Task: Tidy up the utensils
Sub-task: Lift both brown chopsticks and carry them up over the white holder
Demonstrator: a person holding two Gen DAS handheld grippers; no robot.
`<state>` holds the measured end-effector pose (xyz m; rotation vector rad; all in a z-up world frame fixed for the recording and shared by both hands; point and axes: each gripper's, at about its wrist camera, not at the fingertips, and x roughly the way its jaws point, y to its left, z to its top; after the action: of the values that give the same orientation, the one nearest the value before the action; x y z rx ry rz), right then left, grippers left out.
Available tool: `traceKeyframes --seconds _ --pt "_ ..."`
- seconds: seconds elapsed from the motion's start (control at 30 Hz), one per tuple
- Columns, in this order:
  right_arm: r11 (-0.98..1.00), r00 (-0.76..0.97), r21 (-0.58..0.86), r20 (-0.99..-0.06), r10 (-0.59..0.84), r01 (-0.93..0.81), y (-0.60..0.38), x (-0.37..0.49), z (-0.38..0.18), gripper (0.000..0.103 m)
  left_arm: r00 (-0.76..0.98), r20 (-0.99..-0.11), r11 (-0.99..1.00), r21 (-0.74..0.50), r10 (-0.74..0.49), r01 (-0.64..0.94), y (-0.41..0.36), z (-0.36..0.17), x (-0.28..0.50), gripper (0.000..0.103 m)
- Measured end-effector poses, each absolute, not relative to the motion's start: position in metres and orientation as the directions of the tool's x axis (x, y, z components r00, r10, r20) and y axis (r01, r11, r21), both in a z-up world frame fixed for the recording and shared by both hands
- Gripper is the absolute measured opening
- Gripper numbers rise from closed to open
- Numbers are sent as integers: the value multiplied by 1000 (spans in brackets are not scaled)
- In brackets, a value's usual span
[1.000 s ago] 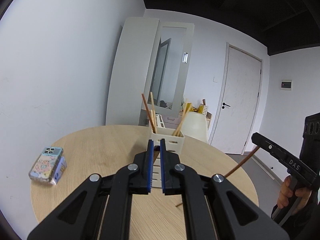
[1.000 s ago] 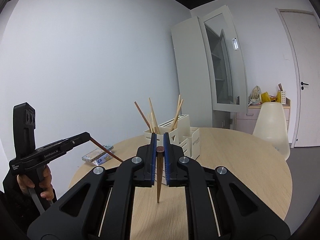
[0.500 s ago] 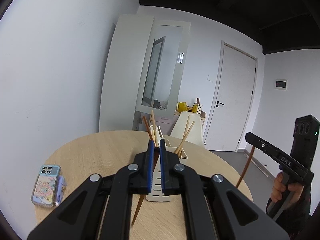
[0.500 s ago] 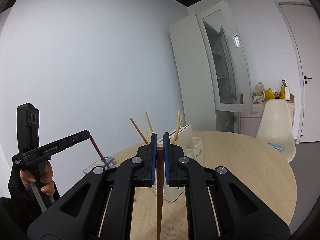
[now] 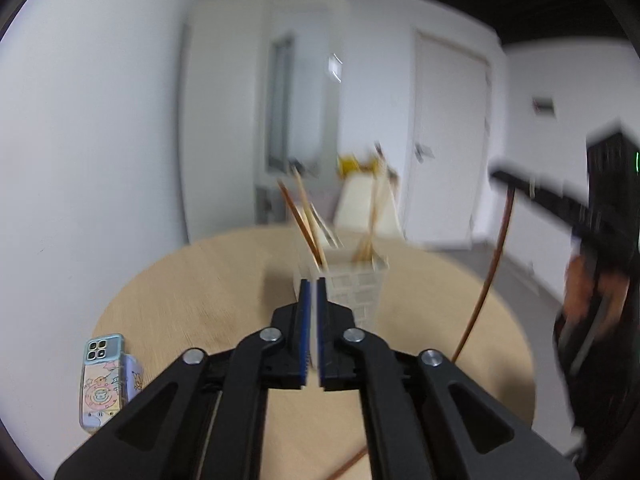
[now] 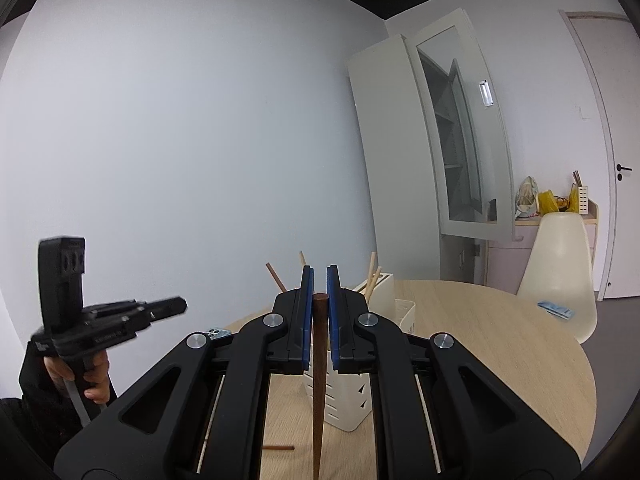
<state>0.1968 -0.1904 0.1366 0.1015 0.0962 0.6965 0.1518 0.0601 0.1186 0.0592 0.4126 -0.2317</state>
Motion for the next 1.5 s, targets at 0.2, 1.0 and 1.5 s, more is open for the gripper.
traceKeyframes --seconds 0.2,1.0,1.5 --pt "780 780 118 -59 623 -615 -195 191 136 6 722 -609 856 132 -329 500 26 67 172 40" --pt "835 848 194 -25 529 -515 -263 153 116 6 405 -877 486 244 -259 839 -76 -28 154 54" --pt "830 844 184 3 536 -527 -273 139 112 6 327 -922 520 181 -205 835 -77 -29 186 32"
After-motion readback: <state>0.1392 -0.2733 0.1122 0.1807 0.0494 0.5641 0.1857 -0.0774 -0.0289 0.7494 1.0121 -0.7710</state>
